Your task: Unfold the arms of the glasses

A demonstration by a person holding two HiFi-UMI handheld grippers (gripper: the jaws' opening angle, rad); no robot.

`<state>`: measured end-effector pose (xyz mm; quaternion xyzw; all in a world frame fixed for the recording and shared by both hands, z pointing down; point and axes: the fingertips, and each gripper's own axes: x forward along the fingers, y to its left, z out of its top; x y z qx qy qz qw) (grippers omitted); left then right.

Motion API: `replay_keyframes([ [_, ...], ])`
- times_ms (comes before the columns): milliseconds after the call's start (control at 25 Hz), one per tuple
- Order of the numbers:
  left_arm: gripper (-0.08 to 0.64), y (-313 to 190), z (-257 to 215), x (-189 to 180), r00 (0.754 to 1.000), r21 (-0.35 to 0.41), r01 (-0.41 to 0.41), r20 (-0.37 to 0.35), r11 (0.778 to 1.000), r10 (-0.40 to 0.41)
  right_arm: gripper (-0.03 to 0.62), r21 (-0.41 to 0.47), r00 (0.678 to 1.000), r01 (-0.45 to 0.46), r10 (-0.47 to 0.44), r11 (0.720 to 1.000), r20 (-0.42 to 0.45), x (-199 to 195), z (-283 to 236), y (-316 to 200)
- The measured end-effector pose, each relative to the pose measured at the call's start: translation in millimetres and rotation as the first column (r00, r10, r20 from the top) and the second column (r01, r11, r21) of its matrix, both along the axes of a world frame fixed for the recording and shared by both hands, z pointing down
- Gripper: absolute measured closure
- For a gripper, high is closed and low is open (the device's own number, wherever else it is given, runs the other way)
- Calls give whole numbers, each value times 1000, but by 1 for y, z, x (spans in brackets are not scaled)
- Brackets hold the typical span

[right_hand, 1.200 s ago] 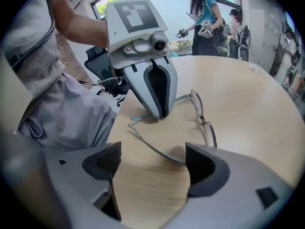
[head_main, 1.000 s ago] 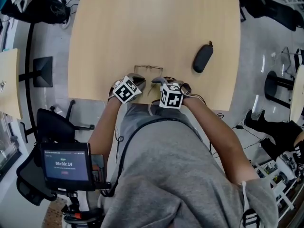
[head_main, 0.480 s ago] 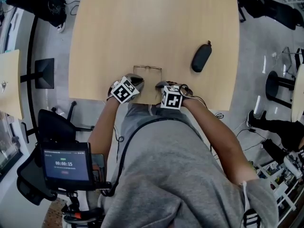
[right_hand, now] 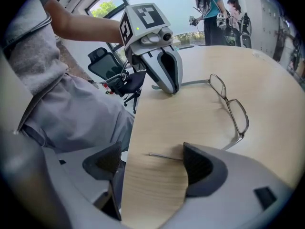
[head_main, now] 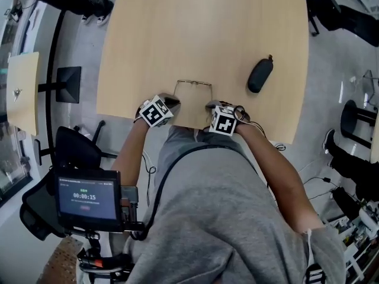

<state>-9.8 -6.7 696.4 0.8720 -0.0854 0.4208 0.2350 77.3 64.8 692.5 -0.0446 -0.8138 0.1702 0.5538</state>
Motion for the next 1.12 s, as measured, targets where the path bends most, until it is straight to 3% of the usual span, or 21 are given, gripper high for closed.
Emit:
replay_keyframes([
  [160, 548, 12, -21, 1, 1000, 37, 27, 9, 999, -27, 187, 0, 1000, -17, 17, 1000, 21, 5, -17, 11],
  [280, 548, 20, -55, 10, 999, 85, 49, -4, 995, -49, 187, -34, 987, -82, 86, 996, 134, 4, -51, 14],
  [480, 548, -4, -94, -5, 992, 177, 119, -57, 977, -111, 187, -12, 945, -156, 152, 988, 291, -20, -89, -32],
  [600, 548, -22, -129, -12, 979, 257, 191, -121, 947, -164, 187, 3, 889, -232, 211, 973, 407, -33, -119, -63],
  [680, 548, -34, -155, -15, 965, 317, 244, -169, 916, -199, 189, 36, 833, -303, 246, 952, 496, -37, -144, -87],
  [840, 548, -53, -209, -27, 931, 431, 347, -262, 833, -253, 209, 114, 709, -444, 271, 889, 651, -39, -200, -126],
  [880, 548, -53, -222, -31, 924, 455, 366, -283, 812, -257, 352, 121, 676, -484, 283, 867, 680, -38, -213, -131],
  [920, 548, -52, -233, -34, 916, 478, 383, -306, 790, -259, 575, 114, 639, -527, 304, 842, 707, -36, -225, -134],
  [1000, 548, -44, -258, -40, 897, 519, 422, -357, 743, -260, 584, 84, 567, -589, 338, 804, 751, -33, -246, -132],
  [1120, 549, -34, -316, -50, 832, 546, 526, -488, 652, -263, 584, 128, 526, -619, 287, 775, 801, -31, -294, -117],
])
